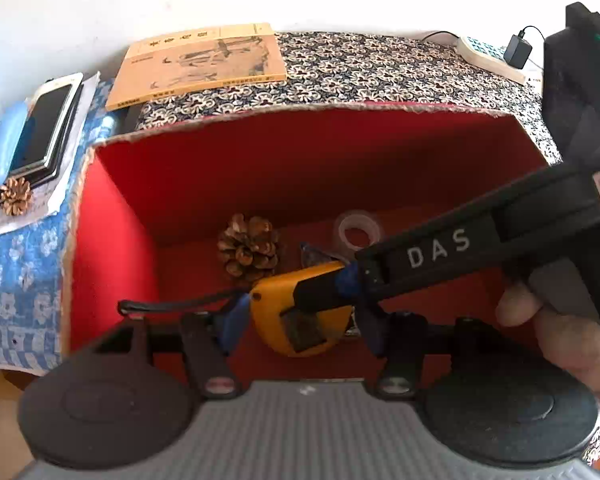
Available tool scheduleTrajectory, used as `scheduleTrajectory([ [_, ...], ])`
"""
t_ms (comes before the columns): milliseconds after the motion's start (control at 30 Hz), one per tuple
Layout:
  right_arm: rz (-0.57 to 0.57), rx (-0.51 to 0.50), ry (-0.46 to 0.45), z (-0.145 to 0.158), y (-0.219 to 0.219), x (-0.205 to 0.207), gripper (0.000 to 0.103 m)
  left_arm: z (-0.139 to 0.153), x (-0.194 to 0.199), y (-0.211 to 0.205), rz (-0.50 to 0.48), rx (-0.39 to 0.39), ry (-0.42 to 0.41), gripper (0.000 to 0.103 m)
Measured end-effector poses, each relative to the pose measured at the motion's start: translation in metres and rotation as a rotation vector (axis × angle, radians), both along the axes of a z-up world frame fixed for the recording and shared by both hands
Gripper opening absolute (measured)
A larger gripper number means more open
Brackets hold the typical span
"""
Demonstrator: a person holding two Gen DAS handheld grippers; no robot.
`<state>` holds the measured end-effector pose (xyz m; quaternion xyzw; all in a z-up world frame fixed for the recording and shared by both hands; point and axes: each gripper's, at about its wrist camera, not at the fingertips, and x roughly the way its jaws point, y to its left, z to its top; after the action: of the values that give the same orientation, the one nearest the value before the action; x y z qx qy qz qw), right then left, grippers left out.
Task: Organize rigid objects
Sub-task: 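Carry the tape measure over the red box and lower it inside, then open the right gripper to release the tape measure in the box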
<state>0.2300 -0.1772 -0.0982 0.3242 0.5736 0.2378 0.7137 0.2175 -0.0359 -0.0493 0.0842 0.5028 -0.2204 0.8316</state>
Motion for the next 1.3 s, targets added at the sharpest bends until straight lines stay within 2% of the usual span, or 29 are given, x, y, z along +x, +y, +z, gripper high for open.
scheduleTrajectory([
  [133, 0.010, -0.019, 0.009, -0.002, 0.005, 0.002, 0.018, 0.000, 0.001, 0.002, 0.004, -0.027, 0.005, 0.065],
  [200, 0.012, -0.018, -0.001, -0.001, 0.007, 0.002, 0.019, 0.001, -0.001, 0.000, 0.002, -0.008, -0.011, 0.065],
  [333, -0.001, 0.043, -0.008, -0.003, 0.000, 0.000, 0.020, 0.004, -0.007, -0.006, 0.004, 0.038, -0.062, 0.068],
  [467, 0.025, -0.054, -0.023, 0.001, 0.005, -0.002, 0.020, 0.005, -0.009, -0.004, 0.023, 0.035, -0.065, 0.070],
  [533, 0.040, -0.010, -0.037, 0.002, 0.003, -0.003, 0.020, 0.006, -0.013, -0.004, 0.030, 0.037, -0.064, 0.070],
  [633, 0.009, 0.017, 0.017, -0.006, -0.004, -0.001, 0.020, 0.012, -0.022, -0.004, 0.026, 0.052, -0.102, 0.070],
  [700, 0.034, 0.057, -0.002, -0.003, -0.004, -0.002, 0.021, 0.015, -0.026, -0.004, 0.027, 0.060, -0.123, 0.071],
  [733, 0.055, 0.052, -0.013, 0.000, -0.001, -0.003, 0.021, 0.016, -0.026, -0.004, 0.031, 0.064, -0.127, 0.071],
  [833, 0.065, -0.114, -0.053, 0.011, 0.011, -0.004, 0.021, 0.016, -0.026, -0.002, 0.039, 0.072, -0.119, 0.072],
  [867, 0.087, -0.083, -0.061, 0.012, 0.011, -0.005, 0.021, 0.015, -0.026, -0.002, 0.042, 0.071, -0.112, 0.072],
  [933, 0.119, 0.007, -0.018, 0.010, 0.008, -0.003, 0.021, 0.015, -0.029, -0.001, 0.051, 0.086, -0.129, 0.072],
  [1000, 0.080, -0.060, -0.026, 0.014, 0.001, -0.004, 0.021, 0.017, -0.033, 0.000, 0.054, 0.083, -0.135, 0.072],
  [1100, 0.062, 0.006, -0.022, 0.015, -0.010, -0.008, 0.021, 0.021, -0.037, 0.003, 0.065, 0.083, -0.148, 0.072],
  [1167, 0.034, -0.040, -0.040, 0.018, -0.011, -0.013, 0.021, 0.022, -0.038, 0.005, 0.072, 0.077, -0.150, 0.073],
  [1233, 0.009, 0.023, -0.048, 0.019, -0.017, -0.020, 0.021, 0.023, -0.039, 0.007, 0.080, 0.064, -0.138, 0.073],
  [1300, -0.036, 0.010, -0.067, 0.024, -0.023, -0.025, 0.021, 0.025, -0.043, 0.008, 0.083, 0.071, -0.155, 0.073],
])
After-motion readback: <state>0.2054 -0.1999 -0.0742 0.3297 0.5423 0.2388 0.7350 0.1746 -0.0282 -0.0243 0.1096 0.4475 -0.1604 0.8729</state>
